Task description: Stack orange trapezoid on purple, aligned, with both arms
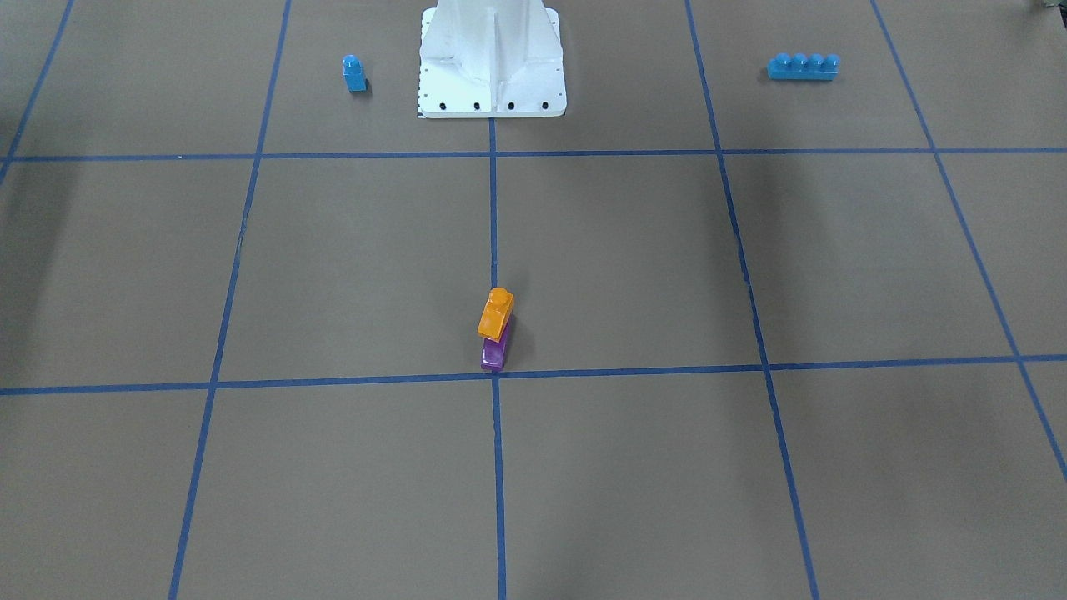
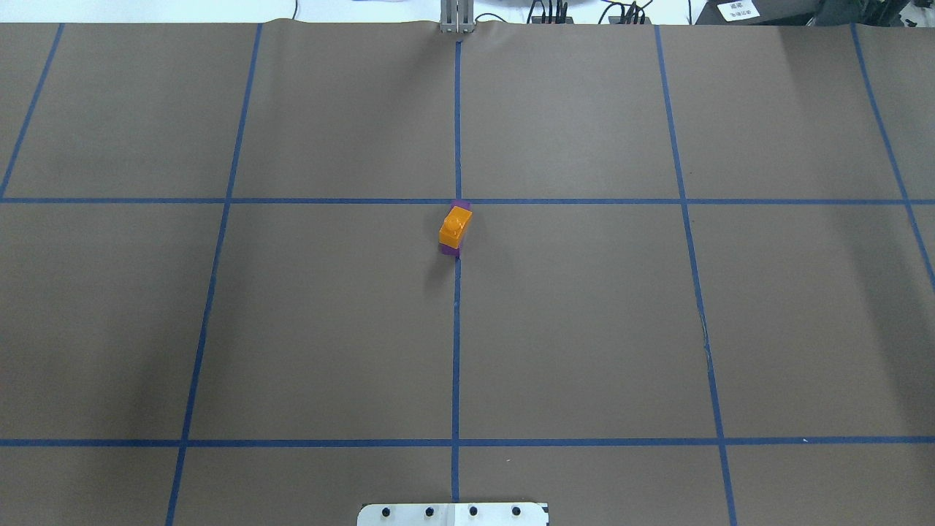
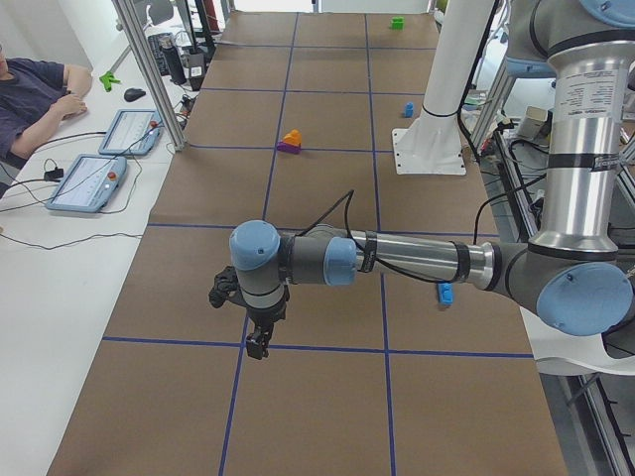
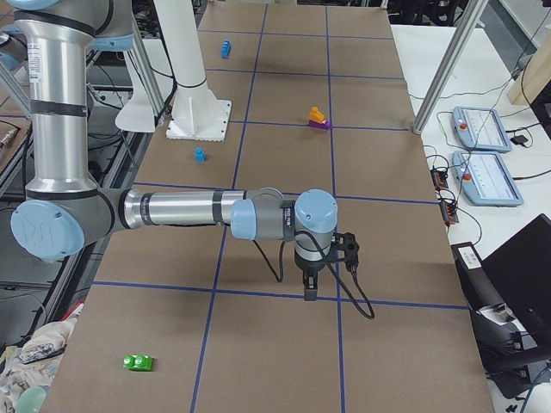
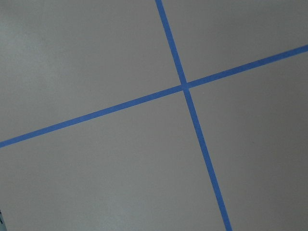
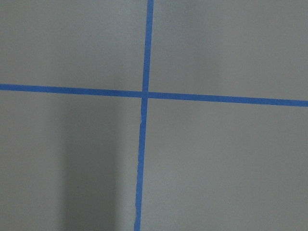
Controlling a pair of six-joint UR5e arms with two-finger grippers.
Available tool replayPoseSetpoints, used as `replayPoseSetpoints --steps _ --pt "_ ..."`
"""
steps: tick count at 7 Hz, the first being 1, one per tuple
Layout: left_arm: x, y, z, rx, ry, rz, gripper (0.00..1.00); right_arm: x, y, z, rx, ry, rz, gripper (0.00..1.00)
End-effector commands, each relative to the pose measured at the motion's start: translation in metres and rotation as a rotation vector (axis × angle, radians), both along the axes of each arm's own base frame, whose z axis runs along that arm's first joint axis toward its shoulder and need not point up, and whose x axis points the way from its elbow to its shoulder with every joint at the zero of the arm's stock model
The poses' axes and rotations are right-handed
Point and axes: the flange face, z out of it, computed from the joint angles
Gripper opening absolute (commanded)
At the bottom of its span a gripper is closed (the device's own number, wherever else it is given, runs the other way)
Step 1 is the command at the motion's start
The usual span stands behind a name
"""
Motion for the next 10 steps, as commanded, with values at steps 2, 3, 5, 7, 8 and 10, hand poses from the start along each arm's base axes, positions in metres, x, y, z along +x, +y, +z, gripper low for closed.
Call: replayPoseSetpoints --steps 2,3,5,7,8,10 --pt "0.001 0.009 0.013 -0.026 0.011 -0.001 1.00 0.000 0.005 0.017 -0.025 -0.062 -0.003 1.00" --pt "0.001 0.012 0.011 -0.026 0.012 -0.002 1.00 -0.003 0.006 0.019 -0.034 -0.103 -0.001 1.00" --pt "0.002 0.019 0.022 -0.047 0.012 -0.005 1.00 -0.003 0.004 0.018 -0.031 -0.110 -0.002 1.00" --pt "0.002 0.019 0.023 -0.049 0.012 -0.005 1.00 -0.004 0.004 0.017 -0.030 -0.111 -0.002 1.00" --pt "0.002 0.019 0.023 -0.049 0.010 -0.005 1.00 -0.003 0.004 0.016 -0.027 -0.110 -0.002 1.00" --pt "0.002 0.018 0.021 -0.046 0.010 -0.003 1.00 -0.003 0.000 0.009 -0.012 -0.109 -0.004 1.00"
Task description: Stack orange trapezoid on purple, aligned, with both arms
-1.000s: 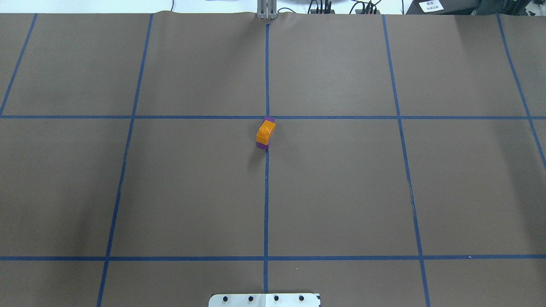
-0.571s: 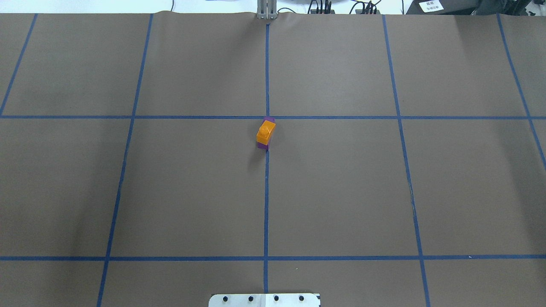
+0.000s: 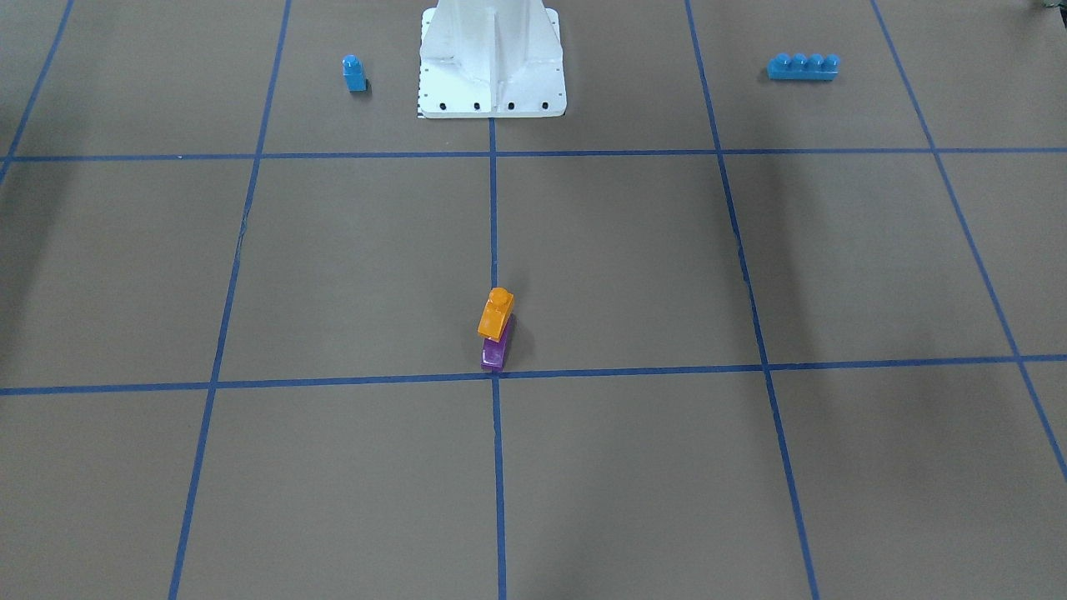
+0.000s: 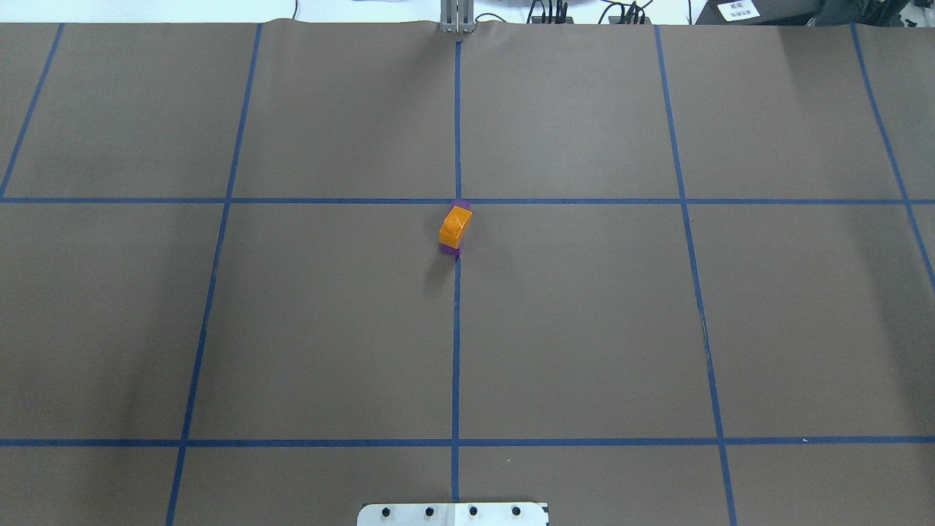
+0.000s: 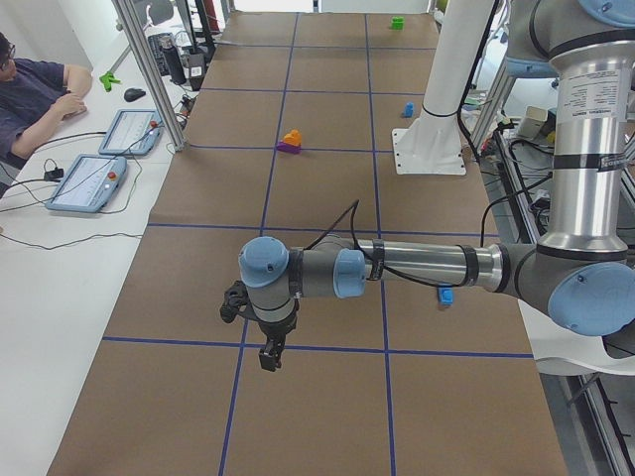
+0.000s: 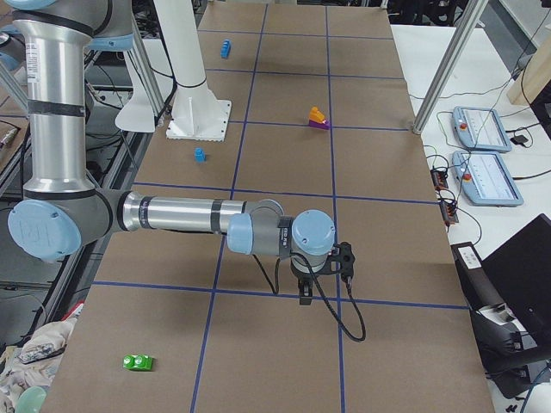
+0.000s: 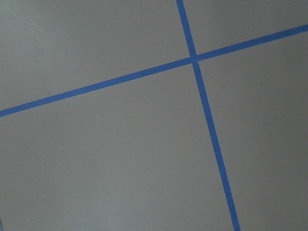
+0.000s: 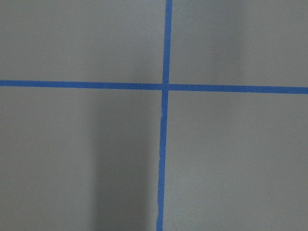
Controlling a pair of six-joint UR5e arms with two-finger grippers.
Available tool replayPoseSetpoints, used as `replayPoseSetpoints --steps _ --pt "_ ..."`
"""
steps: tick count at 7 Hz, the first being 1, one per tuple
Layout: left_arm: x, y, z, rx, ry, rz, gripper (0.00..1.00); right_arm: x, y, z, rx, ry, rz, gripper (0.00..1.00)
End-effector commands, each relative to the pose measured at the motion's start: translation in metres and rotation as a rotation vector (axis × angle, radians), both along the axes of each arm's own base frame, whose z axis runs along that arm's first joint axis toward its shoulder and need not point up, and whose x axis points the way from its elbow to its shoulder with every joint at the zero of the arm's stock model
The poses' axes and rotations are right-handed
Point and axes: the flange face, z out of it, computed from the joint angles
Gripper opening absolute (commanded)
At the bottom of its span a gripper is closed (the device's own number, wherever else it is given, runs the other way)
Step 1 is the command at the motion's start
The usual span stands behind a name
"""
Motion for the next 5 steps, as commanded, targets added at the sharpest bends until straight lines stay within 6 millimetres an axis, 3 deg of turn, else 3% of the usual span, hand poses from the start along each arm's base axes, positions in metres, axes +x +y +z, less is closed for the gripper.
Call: replayPoseSetpoints --steps 1,5 --pt "-0.0003 -0.0020 -0.0038 0.007 0.000 -0.002 1.00 0.0002 -0.0039 -0.0066 0.016 0.001 -0.001 1.00" --pt "-0.0003 -0.0040 -0.0038 0.007 0.000 -0.002 1.00 0.0004 -0.0062 -0.0094 0.022 0.003 -0.001 1.00"
